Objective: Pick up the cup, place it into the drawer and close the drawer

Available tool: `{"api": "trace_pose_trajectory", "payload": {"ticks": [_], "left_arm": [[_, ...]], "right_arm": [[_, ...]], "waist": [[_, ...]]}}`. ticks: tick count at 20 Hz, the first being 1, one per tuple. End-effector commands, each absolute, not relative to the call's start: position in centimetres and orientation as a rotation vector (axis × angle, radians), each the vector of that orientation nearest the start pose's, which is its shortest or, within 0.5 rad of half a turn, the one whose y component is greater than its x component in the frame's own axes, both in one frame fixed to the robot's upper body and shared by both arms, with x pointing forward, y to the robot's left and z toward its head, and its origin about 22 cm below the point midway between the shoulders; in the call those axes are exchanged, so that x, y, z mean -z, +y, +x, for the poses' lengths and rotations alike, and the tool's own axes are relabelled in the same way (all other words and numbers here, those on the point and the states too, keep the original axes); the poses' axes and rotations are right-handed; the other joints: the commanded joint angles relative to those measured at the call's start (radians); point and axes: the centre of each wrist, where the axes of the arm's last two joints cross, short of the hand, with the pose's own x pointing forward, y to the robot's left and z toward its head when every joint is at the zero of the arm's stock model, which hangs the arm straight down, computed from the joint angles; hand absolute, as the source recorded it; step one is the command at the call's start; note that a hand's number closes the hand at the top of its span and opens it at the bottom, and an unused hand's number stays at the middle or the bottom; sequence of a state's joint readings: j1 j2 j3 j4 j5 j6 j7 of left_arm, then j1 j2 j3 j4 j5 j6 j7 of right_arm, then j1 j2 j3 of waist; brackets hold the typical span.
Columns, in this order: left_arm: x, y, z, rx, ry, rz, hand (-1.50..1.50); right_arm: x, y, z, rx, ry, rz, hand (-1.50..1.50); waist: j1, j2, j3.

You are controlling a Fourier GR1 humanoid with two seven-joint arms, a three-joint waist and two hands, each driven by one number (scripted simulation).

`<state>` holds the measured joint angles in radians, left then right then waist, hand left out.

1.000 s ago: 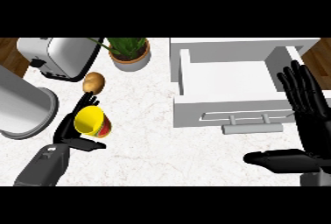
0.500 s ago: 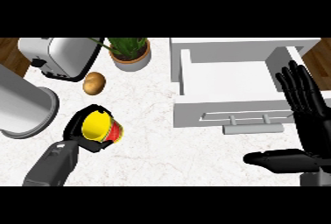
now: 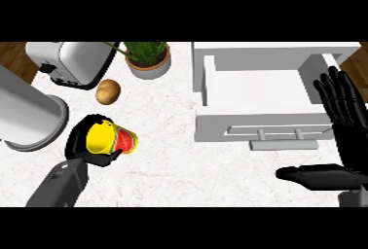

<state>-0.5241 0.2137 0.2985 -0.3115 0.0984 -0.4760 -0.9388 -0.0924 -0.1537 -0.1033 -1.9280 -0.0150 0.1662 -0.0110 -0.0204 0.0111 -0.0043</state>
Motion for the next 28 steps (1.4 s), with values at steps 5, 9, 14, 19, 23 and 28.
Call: {"api": "trace_pose_trajectory", "payload": {"ticks": [5,9,14,19,23,28], "left_arm": [[12.0,30.8,29.2,-0.347,-2.049,-0.270,1.50],[10.0,28.1,31.9,-0.291,-2.092,-0.330,1.50],[5.0,26.9,35.4,-0.155,-2.120,-0.403,1.50],[-0.1,23.2,37.6,-0.057,-2.171,-0.377,1.50],[-4.0,18.4,37.7,-0.001,-2.173,-0.411,1.50],[-11.8,13.8,40.9,0.082,-2.164,-0.391,1.50]], "right_arm": [[-12.1,-28.2,23.8,-0.259,-2.018,-0.073,-1.50],[-12.3,-28.3,23.7,-0.257,-1.999,-0.064,-1.50],[-10.7,-27.5,23.4,-0.234,-1.993,-0.076,-1.50],[-10.0,-28.4,22.4,-0.239,-1.998,-0.091,-1.50],[-11.7,-27.9,23.9,-0.234,-1.998,-0.108,-1.50],[-11.6,-28.1,23.1,-0.240,-2.010,-0.089,-1.50]], "waist": [[0.009,-0.008,0.003],[0.011,-0.012,0.004],[0.030,-0.019,0.006],[0.026,-0.017,0.006],[0.033,-0.017,0.005],[0.011,-0.013,0.005]]}}
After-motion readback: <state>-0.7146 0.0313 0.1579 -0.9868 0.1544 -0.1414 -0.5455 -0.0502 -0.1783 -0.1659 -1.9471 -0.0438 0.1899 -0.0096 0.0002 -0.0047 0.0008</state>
